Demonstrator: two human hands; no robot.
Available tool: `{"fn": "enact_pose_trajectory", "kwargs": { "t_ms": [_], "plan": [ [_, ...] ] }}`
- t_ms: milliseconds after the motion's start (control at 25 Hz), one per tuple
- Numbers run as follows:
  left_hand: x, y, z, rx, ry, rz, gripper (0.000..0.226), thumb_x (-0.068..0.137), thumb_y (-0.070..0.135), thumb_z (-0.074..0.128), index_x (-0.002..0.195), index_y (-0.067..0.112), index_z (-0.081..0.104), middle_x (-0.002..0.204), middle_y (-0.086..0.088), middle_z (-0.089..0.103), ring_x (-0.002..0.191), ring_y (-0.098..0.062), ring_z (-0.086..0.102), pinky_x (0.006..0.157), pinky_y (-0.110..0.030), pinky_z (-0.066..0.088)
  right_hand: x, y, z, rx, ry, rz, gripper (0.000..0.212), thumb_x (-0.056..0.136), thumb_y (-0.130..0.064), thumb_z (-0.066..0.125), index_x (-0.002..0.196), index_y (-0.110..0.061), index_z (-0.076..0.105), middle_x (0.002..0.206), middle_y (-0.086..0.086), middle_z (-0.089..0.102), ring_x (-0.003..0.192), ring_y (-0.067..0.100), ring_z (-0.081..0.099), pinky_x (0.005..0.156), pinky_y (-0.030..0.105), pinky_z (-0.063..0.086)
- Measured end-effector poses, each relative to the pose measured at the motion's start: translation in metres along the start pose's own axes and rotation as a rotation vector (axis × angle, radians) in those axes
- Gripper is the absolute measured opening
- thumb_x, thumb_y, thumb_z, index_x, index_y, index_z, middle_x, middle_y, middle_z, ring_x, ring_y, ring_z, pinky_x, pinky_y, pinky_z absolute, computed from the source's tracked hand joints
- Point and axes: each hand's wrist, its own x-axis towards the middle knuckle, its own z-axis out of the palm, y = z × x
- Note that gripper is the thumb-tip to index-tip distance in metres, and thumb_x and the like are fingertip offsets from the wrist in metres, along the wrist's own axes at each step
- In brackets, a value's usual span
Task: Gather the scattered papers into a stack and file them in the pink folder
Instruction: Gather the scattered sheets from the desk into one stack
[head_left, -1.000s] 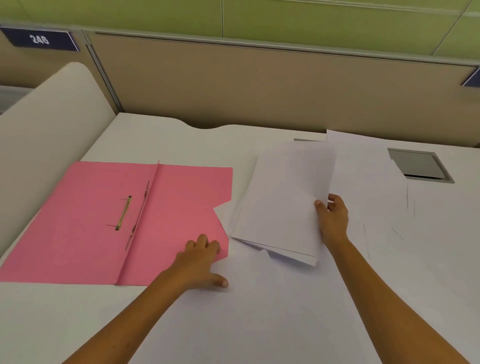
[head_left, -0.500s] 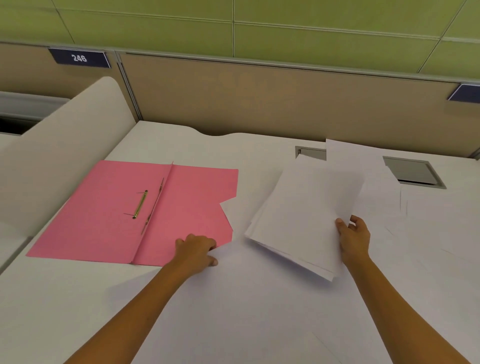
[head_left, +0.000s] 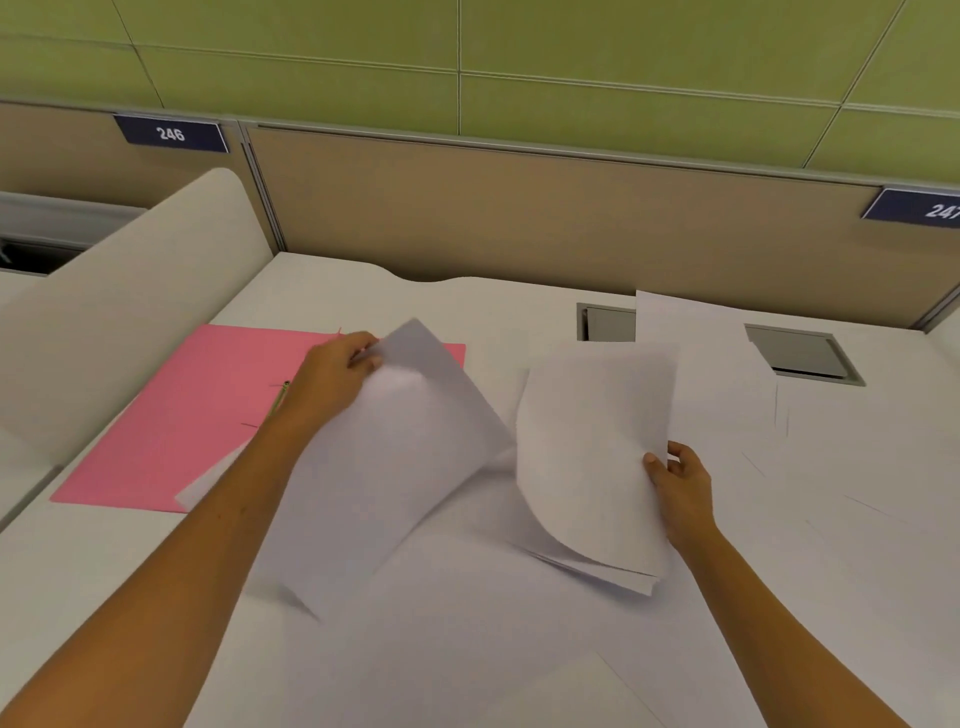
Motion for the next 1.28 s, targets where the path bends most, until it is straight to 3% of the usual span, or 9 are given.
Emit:
{"fn": "enact_pose_trajectory", "kwargs": {
  "t_ms": [160,320,480,600,680,800,920,1080,1280],
  "plan": [
    [0.025,0.017,-0.012,-0.150,0.066,-0.073,0.018,0.096,0.025,0.050,0.101,0.012,0.061,0.090,-0.010,0.063,0.080,-0.028,0.057,0.073,-0.036,0.047,-0.005,-0.005,0.011,0.014,-0.068,0.012,0.024,0.094,-0.022,0.054,0.117,-0.018,0.051,0.104,0.007,0.066,0.088,0.026,0.065,0.083,0.042,0.053],
    [0.041,0.028,0.001,-0.368,0.113,-0.239,0.018,0.095,0.016,0.046,0.108,0.017,0.058,0.101,-0.006,0.062,0.083,-0.024,0.058,0.071,-0.031,0.047,-0.010,-0.002,0.025,-0.007,-0.135,0.032,0.023,0.093,-0.023,0.055,0.116,-0.019,0.052,0.105,0.008,0.069,0.089,0.027,0.068,0.083,0.047,0.056],
    [0.036,0.030,0.057,-0.347,-0.068,-0.268,0.038,0.088,-0.003,0.043,0.118,0.017,0.053,0.106,-0.010,0.062,0.081,-0.023,0.059,0.057,-0.024,0.042,-0.012,0.005,0.039,-0.013,-0.156,0.066,0.027,0.096,-0.037,0.048,0.113,-0.017,0.055,0.109,0.006,0.066,0.093,0.023,0.065,0.084,0.041,0.055],
    [0.023,0.026,0.103,-0.312,-0.191,-0.228,0.042,0.088,-0.004,0.041,0.125,0.010,0.053,0.114,-0.012,0.063,0.093,-0.028,0.060,0.067,-0.026,0.046,-0.015,0.005,0.045,0.033,-0.187,0.157,0.056,0.092,-0.064,0.028,0.099,-0.019,0.062,0.095,0.001,0.067,0.090,0.021,0.064,0.080,0.037,0.053],
    [0.015,0.024,0.123,-0.257,-0.214,-0.187,0.040,0.092,-0.004,0.039,0.126,0.009,0.055,0.104,-0.008,0.061,0.088,-0.025,0.057,0.060,-0.020,0.042,-0.016,0.001,0.046,0.115,-0.198,0.243,0.060,0.091,-0.066,0.020,0.100,-0.023,0.060,0.093,-0.002,0.066,0.089,0.019,0.063,0.081,0.037,0.051],
    [0.009,0.022,0.139,-0.243,-0.201,-0.164,0.039,0.093,-0.004,0.036,0.121,0.011,0.058,0.096,-0.007,0.058,0.082,-0.025,0.054,0.061,-0.023,0.043,-0.015,-0.001,0.045,0.073,-0.223,0.287,0.053,0.090,-0.063,0.037,0.104,-0.017,0.060,0.102,0.007,0.067,0.094,0.026,0.063,0.088,0.042,0.052],
    [0.007,0.021,0.149,-0.259,-0.163,-0.156,0.040,0.092,-0.006,0.033,0.119,0.011,0.056,0.106,-0.013,0.065,0.092,-0.031,0.061,0.074,-0.033,0.050,-0.016,0.006,0.047,-0.024,-0.236,0.252,0.051,0.084,-0.040,0.066,0.123,-0.012,0.049,0.120,0.009,0.060,0.102,0.028,0.062,0.089,0.046,0.054],
    [0.001,0.019,0.150,-0.305,-0.200,-0.246,0.040,0.097,0.002,0.037,0.134,0.012,0.044,0.120,-0.015,0.059,0.106,-0.031,0.058,0.081,-0.030,0.045,-0.019,0.012,0.053,-0.116,-0.194,0.162,0.049,0.083,-0.026,0.069,0.126,-0.013,0.048,0.123,0.008,0.059,0.106,0.029,0.060,0.091,0.044,0.053],
    [-0.026,-0.031,0.114,0.202,-0.447,-0.163,0.034,0.092,0.025,0.050,0.124,0.014,0.051,0.127,-0.013,0.047,0.112,-0.034,0.049,0.094,-0.040,0.044,-0.010,0.014,0.048,-0.142,-0.113,0.111,0.044,0.084,-0.025,0.069,0.122,-0.012,0.053,0.121,0.010,0.061,0.107,0.031,0.060,0.093,0.049,0.051]
  ]
}}
